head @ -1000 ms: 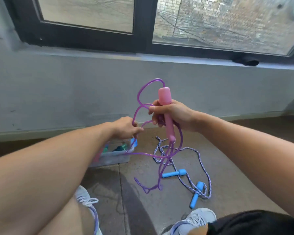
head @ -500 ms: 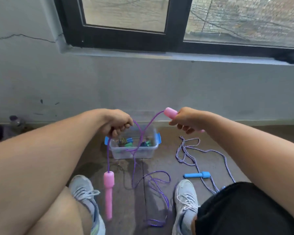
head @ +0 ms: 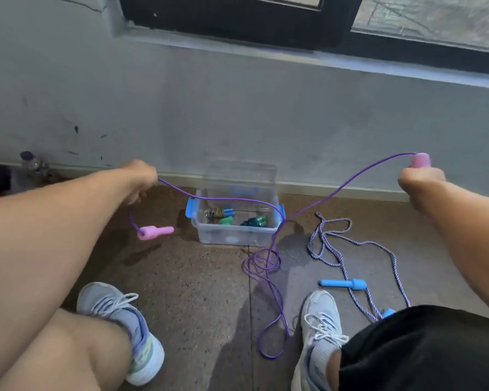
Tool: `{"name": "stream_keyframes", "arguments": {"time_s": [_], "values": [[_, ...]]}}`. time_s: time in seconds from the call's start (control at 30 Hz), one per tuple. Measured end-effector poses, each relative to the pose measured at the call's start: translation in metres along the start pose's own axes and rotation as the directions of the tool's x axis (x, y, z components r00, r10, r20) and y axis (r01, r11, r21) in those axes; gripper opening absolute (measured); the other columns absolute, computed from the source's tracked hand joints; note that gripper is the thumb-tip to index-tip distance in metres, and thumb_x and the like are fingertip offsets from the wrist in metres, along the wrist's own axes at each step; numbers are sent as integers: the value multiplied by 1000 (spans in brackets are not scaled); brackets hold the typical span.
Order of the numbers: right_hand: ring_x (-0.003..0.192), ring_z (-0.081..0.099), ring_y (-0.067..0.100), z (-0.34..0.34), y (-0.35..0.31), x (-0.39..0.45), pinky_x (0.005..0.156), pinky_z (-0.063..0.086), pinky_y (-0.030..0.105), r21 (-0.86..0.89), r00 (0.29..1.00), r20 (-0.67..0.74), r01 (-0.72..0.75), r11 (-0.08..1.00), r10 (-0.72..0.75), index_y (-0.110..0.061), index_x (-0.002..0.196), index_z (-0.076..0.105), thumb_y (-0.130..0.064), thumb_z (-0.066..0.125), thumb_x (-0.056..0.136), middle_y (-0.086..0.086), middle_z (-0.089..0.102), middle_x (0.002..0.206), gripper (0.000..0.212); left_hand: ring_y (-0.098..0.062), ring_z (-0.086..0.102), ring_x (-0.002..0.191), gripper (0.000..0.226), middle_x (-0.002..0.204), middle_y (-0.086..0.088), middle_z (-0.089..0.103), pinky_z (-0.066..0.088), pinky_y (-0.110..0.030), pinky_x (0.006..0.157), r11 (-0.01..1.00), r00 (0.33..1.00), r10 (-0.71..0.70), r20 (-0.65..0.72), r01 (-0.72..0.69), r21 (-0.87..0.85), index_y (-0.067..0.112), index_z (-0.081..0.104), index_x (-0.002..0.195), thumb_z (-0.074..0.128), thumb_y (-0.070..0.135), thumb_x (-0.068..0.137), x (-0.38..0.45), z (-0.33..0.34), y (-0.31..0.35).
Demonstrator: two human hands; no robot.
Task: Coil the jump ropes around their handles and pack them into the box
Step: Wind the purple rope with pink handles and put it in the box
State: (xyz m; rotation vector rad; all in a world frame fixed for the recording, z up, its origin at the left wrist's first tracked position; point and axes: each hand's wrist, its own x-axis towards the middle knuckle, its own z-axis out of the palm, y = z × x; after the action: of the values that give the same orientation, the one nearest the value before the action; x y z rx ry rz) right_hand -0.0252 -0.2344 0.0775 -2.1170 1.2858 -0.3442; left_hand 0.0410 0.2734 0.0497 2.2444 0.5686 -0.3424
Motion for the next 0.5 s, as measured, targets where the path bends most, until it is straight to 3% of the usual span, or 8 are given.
{"name": "stream_keyframes", "arguments": {"time_s": [0.07,0.1,0.13,0.23,0.3,0.37,0.43,0.5], "values": [[98,64,34,11,-16,-22,76,59,46,213,998,32,-64,975,59,-15,128,51,-35,47,82,9,61,117,50,-15,29,44,31,61,-5,33,22,-14,36,998,985,16,171,-4,-68,9,46,74,35,10,104,-8,11,8],[76,63,30,22,-25,-38,56,56,38,266,985,164,-97,959,54,-16,121,53,-36,48,85,8,59,98,42,-12,30,42,35,60,-3,32,22,-12,31,994,970,39,240,-13,-109,11,45,74,32,15,106,-15,17,14],[57,53,23,35,-34,-58,48,46,28,317,954,298,-122,941,23,-17,111,53,-38,50,88,5,52,79,32,-12,33,41,36,59,-3,34,27,-12,29,985,955,60,289,-10,-171,13,46,75,31,18,107,-23,24,22],[41,32,15,67,-61,-128,46,31,20,357,740,657,-138,924,-143,-21,83,47,-45,55,95,-1,36,55,28,-27,58,59,29,68,-11,48,54,-30,40,909,891,110,441,89,-408,8,49,85,32,18,107,-48,41,44],[48,45,17,81,-72,-173,54,44,27,374,549,786,-56,926,-284,-18,83,50,-45,57,96,1,47,60,31,-42,63,78,25,81,-18,52,59,-48,51,831,855,147,498,167,-531,3,45,89,30,12,107,-64,52,56],[69,60,21,89,-78,-204,73,50,35,378,393,846,36,925,-361,-16,92,59,-45,57,97,5,64,80,30,-43,62,81,25,87,-20,51,57,-51,55,765,858,178,481,187,-617,3,43,87,29,9,107,-70,61,66],[94,65,21,95,-75,-216,86,49,35,371,233,894,98,923,-384,-24,111,67,-43,50,100,6,73,112,28,-39,64,72,24,83,-21,52,58,-52,50,725,880,198,431,165,-669,4,41,87,27,7,106,-74,67,72],[104,61,22,96,-71,-216,85,48,30,371,156,915,38,928,-373,-25,130,62,-39,45,103,5,66,132,36,-35,65,52,22,79,-19,50,57,-50,44,703,912,184,367,139,-697,3,40,89,26,4,105,-75,71,73]]}}
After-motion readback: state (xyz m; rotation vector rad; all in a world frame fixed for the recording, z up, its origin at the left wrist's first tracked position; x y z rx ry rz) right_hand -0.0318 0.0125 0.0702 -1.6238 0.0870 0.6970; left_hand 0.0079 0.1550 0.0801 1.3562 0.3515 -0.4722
